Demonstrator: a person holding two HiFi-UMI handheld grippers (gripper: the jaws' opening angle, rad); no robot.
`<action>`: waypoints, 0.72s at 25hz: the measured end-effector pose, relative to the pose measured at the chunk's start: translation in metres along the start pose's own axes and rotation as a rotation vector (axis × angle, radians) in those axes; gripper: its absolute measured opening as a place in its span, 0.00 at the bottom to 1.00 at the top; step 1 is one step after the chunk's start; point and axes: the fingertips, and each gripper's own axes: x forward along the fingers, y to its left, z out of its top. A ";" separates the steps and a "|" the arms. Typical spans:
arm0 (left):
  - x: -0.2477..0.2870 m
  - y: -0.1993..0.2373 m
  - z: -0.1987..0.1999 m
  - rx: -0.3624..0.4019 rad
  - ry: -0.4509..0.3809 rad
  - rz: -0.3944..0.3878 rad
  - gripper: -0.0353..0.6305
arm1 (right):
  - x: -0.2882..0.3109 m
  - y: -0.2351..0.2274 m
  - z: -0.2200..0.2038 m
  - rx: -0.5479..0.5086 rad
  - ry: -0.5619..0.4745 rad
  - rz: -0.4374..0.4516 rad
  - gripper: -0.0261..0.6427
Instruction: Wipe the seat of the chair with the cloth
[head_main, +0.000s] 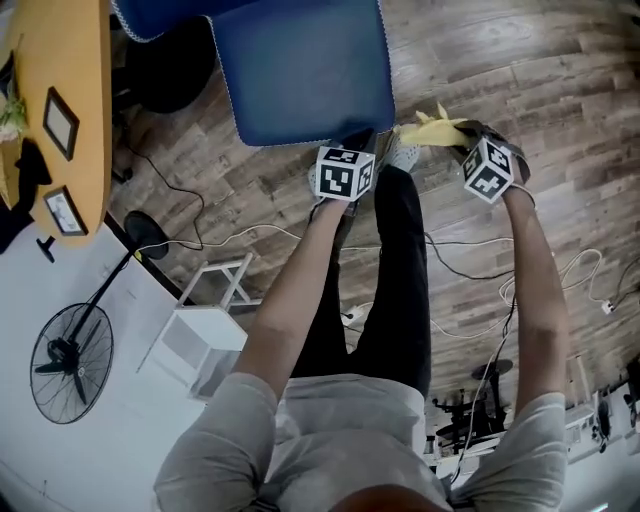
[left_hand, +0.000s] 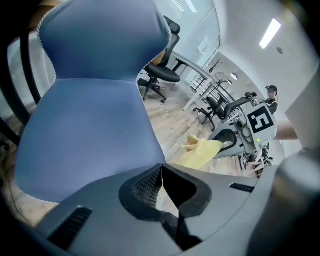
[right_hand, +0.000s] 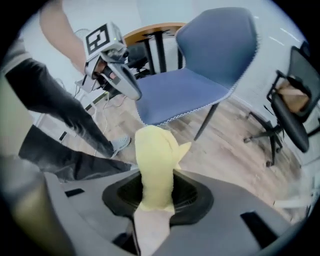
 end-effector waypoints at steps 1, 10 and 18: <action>-0.012 0.000 0.003 0.014 -0.011 -0.002 0.09 | -0.013 0.002 -0.002 0.081 -0.022 -0.025 0.25; -0.223 0.021 0.053 0.053 -0.237 0.056 0.09 | -0.140 0.056 0.087 0.738 -0.355 -0.168 0.25; -0.413 0.066 0.061 -0.074 -0.475 0.110 0.09 | -0.229 0.111 0.208 1.134 -0.715 -0.215 0.26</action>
